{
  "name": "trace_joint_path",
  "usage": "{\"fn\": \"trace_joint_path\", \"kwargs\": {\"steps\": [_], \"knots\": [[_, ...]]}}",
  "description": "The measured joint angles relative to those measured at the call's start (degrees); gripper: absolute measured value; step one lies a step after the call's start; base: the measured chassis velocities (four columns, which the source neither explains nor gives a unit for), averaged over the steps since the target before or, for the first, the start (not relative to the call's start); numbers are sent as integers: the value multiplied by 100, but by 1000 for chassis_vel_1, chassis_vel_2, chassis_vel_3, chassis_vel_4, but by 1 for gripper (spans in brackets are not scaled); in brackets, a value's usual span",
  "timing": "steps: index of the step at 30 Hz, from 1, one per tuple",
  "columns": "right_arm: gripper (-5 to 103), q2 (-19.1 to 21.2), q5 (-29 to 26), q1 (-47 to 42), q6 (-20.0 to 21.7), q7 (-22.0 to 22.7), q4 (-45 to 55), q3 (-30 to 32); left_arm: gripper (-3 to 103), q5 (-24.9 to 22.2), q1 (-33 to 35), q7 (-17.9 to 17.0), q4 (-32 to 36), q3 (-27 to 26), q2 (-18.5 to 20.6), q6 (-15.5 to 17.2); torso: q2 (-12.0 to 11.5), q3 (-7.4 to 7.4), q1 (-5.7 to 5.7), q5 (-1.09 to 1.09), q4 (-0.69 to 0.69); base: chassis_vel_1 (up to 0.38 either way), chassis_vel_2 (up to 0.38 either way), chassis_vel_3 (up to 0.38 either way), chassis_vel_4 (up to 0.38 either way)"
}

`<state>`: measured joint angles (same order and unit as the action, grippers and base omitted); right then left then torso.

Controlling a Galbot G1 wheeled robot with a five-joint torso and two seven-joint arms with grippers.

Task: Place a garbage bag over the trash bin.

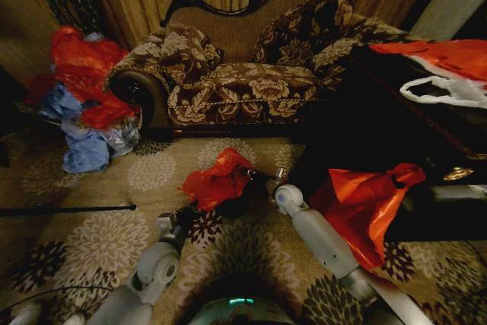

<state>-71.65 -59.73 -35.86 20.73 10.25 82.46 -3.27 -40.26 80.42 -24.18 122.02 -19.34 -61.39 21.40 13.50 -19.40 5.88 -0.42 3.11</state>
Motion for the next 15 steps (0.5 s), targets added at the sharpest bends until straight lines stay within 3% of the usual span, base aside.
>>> {"fn": "trace_joint_path", "kwargs": {"steps": [3,5,6,15], "knots": [[10,22,-26,-20,-13,109,95,10,0,-2,-7,-4,4,-41,41,-6,0,0,0,-1,0,0,0,0,0],[10,55,-55,-27,-12,164,155,16,0,-6,-3,-6,9,-73,69,-7,0,0,0,-1,0,0,0,0,0],[3,119,-111,-41,-6,252,249,20,0,-13,15,-9,25,-133,120,-11,0,0,0,-1,0,0,0,0,0],[0,467,-251,-346,86,436,643,160,0,-129,359,-34,192,-682,400,-1,0,0,0,0,1,0,0,0,0]]}}
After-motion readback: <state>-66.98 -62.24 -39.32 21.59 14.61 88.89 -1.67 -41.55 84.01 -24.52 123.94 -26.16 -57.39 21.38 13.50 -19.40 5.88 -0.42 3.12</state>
